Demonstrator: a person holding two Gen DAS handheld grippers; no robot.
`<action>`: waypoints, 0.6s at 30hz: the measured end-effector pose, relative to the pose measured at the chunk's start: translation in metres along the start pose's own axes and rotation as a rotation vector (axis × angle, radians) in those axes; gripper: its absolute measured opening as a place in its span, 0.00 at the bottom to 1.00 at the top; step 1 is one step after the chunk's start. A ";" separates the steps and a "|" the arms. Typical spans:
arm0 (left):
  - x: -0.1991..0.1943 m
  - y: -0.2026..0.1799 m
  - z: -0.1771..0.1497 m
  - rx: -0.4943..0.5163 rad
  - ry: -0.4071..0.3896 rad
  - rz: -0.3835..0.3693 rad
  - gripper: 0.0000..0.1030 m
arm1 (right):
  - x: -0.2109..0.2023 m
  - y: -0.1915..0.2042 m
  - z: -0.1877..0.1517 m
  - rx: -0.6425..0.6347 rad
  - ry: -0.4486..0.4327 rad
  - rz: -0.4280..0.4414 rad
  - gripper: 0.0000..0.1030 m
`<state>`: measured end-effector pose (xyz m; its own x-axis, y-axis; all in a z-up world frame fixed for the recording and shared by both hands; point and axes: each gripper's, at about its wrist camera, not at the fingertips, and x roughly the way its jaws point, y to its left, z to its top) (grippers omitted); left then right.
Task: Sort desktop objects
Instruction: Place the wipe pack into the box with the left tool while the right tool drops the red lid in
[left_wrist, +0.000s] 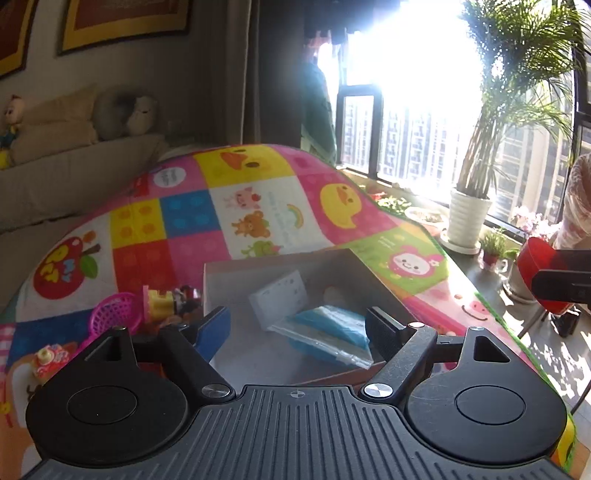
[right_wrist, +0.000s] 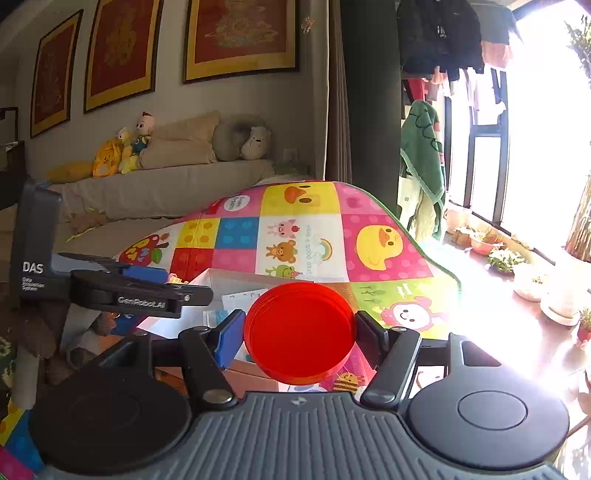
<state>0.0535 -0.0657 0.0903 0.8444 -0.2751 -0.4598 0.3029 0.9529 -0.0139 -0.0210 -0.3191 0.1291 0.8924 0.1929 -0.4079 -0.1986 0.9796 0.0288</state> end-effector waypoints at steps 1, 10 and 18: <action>-0.006 0.006 -0.008 0.000 0.001 0.020 0.85 | 0.006 -0.001 0.000 0.012 0.012 0.000 0.63; -0.034 0.053 -0.057 -0.054 0.056 0.130 0.91 | 0.082 0.036 0.015 0.056 0.132 0.145 0.63; -0.044 0.070 -0.077 -0.104 0.082 0.134 0.92 | 0.181 0.061 0.003 0.102 0.335 0.138 0.63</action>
<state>0.0033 0.0232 0.0416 0.8340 -0.1376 -0.5344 0.1395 0.9895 -0.0371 0.1302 -0.2243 0.0601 0.6747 0.3116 -0.6691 -0.2518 0.9493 0.1883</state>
